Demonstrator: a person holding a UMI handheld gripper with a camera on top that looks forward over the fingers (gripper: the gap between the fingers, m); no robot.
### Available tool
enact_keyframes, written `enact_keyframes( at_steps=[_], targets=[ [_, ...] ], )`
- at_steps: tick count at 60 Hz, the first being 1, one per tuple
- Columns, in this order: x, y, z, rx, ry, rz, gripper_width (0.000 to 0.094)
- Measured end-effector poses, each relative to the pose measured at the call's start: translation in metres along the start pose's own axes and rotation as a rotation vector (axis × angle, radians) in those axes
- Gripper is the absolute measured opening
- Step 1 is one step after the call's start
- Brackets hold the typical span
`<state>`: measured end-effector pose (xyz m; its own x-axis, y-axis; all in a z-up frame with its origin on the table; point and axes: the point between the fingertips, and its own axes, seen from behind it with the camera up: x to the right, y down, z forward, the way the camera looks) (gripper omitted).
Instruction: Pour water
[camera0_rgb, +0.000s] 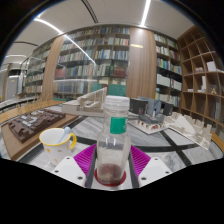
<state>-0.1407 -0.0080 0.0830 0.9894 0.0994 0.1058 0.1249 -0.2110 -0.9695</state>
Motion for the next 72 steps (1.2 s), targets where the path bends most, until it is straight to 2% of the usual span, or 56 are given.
enact_keyframes(
  at_steps=[4, 7, 9, 12, 23, 30, 48, 72],
  targets=[
    [0.003, 0.010, 0.001, -0.068, 0.017, -0.002, 0.0619],
    [0.000, 0.013, -0.006, -0.112, 0.007, 0.011, 0.0797],
    [-0.002, 0.010, -0.012, -0.117, -0.002, 0.027, 0.0876],
    [0.000, 0.005, -0.026, -0.119, 0.009, 0.036, 0.0848],
    [0.005, -0.020, -0.097, -0.114, 0.050, 0.000, 0.0851],
    [0.004, -0.023, -0.152, -0.142, 0.064, 0.018, 0.0852],
    [0.007, -0.020, -0.278, -0.134, 0.073, 0.034, 0.0853],
    [0.028, -0.021, -0.339, -0.104, 0.105, 0.065, 0.0852]
  ],
)
